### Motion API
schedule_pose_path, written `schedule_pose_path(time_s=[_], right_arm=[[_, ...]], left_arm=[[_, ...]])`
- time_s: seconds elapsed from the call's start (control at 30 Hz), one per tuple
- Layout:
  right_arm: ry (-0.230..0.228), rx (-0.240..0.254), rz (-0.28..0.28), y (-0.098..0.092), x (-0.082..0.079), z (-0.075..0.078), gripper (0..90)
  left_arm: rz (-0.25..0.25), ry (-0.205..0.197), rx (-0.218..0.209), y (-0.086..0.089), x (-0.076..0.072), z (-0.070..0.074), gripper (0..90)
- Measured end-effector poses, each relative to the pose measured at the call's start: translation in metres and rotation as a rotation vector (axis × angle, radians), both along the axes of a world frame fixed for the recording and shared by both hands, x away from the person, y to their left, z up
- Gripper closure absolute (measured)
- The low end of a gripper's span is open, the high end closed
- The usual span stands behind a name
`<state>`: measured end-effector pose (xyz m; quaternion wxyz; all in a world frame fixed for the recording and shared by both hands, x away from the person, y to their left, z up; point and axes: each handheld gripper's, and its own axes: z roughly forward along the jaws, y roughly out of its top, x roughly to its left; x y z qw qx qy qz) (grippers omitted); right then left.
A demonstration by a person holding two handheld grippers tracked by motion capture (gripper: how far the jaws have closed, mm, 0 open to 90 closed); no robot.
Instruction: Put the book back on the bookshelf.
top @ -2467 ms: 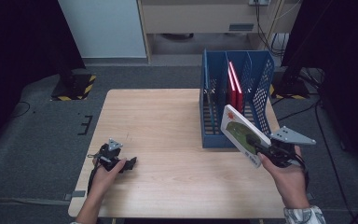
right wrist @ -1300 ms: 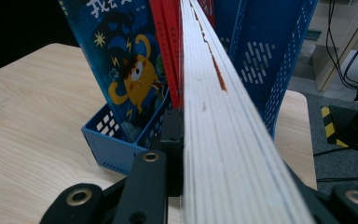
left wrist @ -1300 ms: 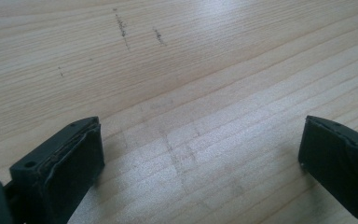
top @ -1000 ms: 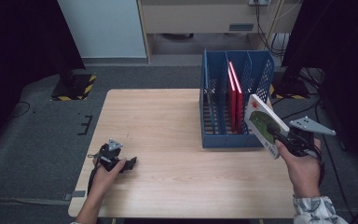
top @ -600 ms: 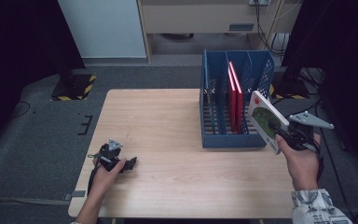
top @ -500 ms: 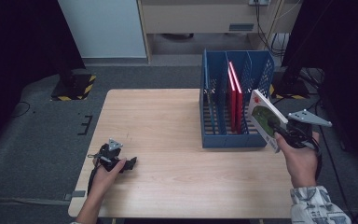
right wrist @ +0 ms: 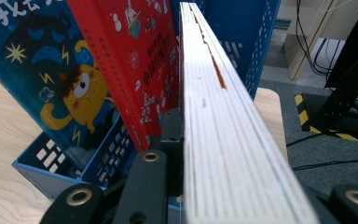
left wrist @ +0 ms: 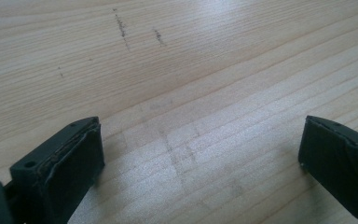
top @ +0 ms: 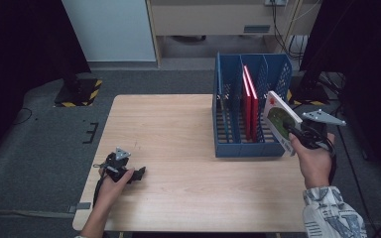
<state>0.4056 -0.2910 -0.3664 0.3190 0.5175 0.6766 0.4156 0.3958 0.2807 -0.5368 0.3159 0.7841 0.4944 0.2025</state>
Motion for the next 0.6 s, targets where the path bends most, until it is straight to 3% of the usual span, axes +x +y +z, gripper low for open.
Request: schedule_pose_path(time_s=[0.6], right_arm=[[0.013, -0.015, -0.023, 0.0, 0.015, 0.002, 75.5]], left_arm=[[0.0, 0.0, 0.0, 0.0, 0.0, 0.0, 0.0]])
